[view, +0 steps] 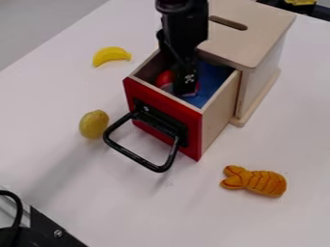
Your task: Take the red thing out of the drawer and put it in between of banana and potato
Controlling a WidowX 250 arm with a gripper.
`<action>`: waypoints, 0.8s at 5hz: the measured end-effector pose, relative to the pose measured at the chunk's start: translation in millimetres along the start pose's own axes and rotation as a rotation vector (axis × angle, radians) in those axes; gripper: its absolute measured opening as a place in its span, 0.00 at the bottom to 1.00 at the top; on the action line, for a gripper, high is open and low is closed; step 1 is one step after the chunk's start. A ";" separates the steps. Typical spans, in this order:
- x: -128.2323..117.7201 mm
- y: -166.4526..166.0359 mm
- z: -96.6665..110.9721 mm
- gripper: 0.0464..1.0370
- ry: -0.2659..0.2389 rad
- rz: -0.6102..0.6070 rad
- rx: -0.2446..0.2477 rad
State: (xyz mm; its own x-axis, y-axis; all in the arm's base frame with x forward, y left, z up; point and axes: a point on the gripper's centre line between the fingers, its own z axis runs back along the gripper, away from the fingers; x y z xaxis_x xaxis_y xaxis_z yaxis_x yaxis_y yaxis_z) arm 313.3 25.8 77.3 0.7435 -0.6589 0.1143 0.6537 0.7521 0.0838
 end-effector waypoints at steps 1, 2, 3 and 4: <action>-2.9 2.6 -4.1 0.91 0.012 0.001 0.026; -8.7 -1.6 -12.9 0.64 0.037 -0.020 0.050; -11.0 -5.9 -15.5 0.52 0.043 -0.023 0.043; -7.1 -11.6 -5.6 0.52 0.014 -0.033 0.044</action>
State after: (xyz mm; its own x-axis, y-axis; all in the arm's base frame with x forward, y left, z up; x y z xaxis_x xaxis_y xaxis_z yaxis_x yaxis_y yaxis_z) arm 301.2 21.6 69.9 0.7237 -0.6833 0.0972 0.6712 0.7296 0.1311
